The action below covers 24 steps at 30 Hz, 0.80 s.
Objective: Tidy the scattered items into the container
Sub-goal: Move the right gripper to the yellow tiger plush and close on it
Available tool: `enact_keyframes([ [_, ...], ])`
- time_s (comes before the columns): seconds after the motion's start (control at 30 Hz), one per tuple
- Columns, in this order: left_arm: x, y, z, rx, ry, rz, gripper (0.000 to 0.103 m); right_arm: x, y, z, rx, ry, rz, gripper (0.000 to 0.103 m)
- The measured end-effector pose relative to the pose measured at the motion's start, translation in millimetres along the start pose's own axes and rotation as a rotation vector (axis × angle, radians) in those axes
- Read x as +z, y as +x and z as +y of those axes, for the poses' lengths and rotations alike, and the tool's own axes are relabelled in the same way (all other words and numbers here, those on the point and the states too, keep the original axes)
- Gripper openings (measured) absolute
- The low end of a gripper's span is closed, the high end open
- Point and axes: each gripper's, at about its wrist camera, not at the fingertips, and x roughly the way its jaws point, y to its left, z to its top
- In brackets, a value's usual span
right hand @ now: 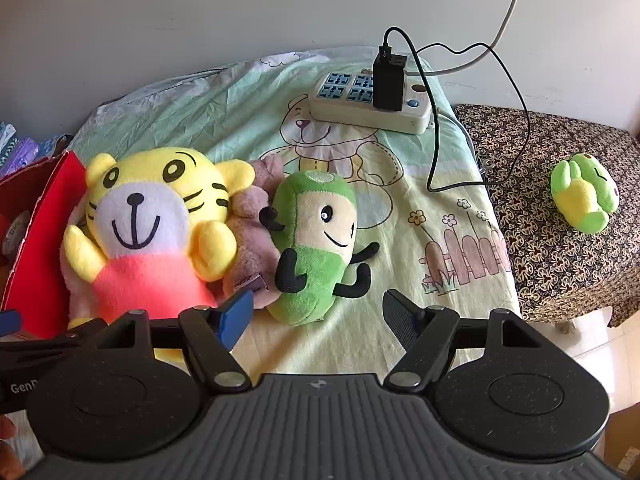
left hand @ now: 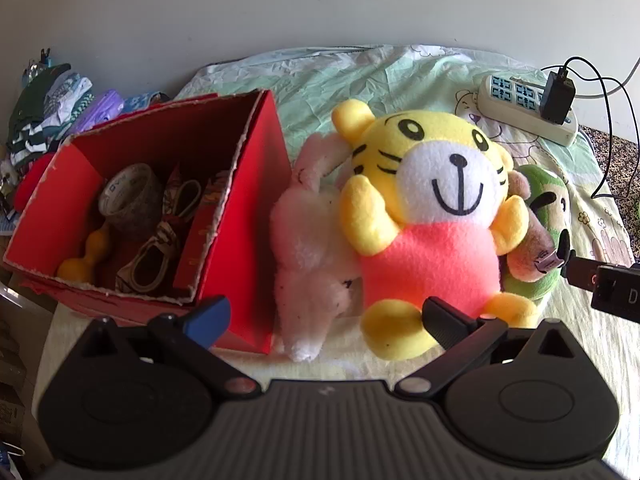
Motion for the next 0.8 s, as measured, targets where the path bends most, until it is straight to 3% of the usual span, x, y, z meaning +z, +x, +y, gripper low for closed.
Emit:
enact_keyframes([
  [0.37,-1.7,3.7,4.3,-0.037,-0.001,0.015,0.102,1.1,1.9,-2.6,0.015,0.008,-0.009,0.07],
  [0.57,-4.6,0.6,5.9,-0.137,0.013,0.028,0.102,2.5,-1.3,-5.4,0.048,0.013,-0.031,0.067],
  [0.8,3.1,-2.1,-1.0,-0.203,0.059,-0.003,0.102,18.2,-11.3,0.5,0.18,-0.022,-0.072,0.063],
])
